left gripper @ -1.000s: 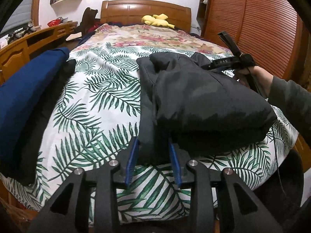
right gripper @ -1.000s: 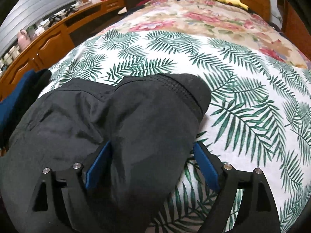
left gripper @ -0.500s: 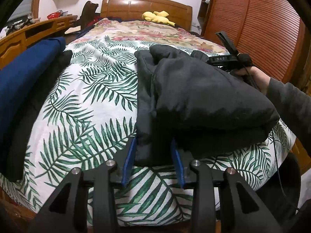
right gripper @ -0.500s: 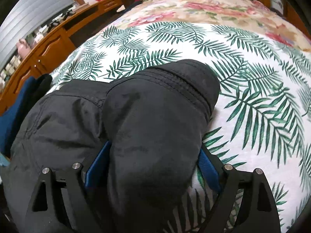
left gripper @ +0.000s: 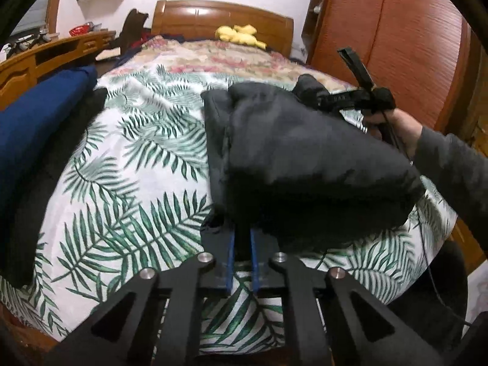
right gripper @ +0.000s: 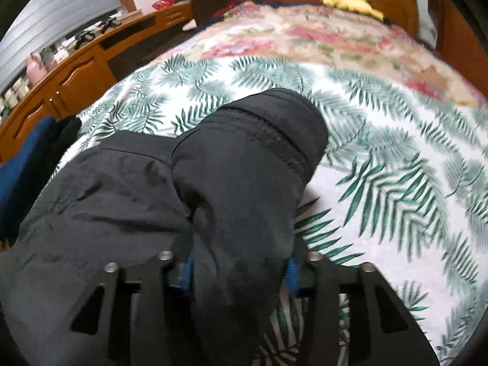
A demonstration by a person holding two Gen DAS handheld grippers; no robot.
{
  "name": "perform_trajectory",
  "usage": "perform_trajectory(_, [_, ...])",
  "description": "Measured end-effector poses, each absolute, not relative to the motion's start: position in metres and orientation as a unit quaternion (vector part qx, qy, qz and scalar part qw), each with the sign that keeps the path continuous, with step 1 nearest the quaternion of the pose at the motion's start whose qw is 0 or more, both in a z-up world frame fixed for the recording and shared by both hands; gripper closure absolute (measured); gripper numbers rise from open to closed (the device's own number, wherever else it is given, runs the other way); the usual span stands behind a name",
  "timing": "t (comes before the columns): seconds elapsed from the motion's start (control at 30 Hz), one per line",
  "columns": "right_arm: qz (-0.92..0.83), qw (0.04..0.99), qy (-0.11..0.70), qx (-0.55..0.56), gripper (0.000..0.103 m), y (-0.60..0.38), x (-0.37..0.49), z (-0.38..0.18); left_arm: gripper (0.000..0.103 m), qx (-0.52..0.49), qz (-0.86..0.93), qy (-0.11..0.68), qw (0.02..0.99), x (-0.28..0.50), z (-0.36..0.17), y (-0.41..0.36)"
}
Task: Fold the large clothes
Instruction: 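Grasp the folded jacket bundle with the right tool while the left tool grips its other end, then lift the jacket bundle with both tools and carry it toward the wooden desk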
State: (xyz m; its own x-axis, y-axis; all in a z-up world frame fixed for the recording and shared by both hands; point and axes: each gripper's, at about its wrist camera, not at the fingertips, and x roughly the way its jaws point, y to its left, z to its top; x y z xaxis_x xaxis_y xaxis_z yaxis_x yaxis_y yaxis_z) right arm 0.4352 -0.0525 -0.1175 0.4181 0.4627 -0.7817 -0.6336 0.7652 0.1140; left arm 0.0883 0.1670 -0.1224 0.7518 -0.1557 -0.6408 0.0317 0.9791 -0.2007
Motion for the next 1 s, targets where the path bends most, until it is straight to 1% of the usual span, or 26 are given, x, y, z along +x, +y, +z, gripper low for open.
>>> perform_trajectory(0.03, [0.328,0.841,0.418,-0.107,0.071,-0.051,0.431,-0.111,0.097,-0.091,-0.051,0.343,0.934,0.087,-0.119,0.167])
perform_trajectory(0.1, [0.329,0.848,0.395,-0.127,0.074,-0.047,0.421,-0.1,0.098,-0.087,-0.053,0.335,0.937,0.086,-0.112,0.167])
perform_trajectory(0.2, [0.326,0.855,0.371,-0.161,0.076,-0.036,0.408,-0.089,0.098,-0.088,-0.063,0.326,0.939,0.084,-0.102,0.169])
perform_trajectory(0.33, [0.324,0.865,0.342,-0.173,0.079,-0.028,0.397,-0.074,0.099,-0.085,-0.063,0.314,0.943,0.083,-0.091,0.176])
perform_trajectory(0.7, [0.342,0.874,0.278,-0.204,0.082,0.012,0.368,-0.039,0.099,-0.069,-0.036,0.275,0.958,0.077,-0.053,0.206])
perform_trajectory(1.0, [0.36,0.881,0.226,-0.207,0.082,0.076,0.353,0.019,0.099,-0.061,0.008,0.239,0.969,0.066,-0.013,0.259])
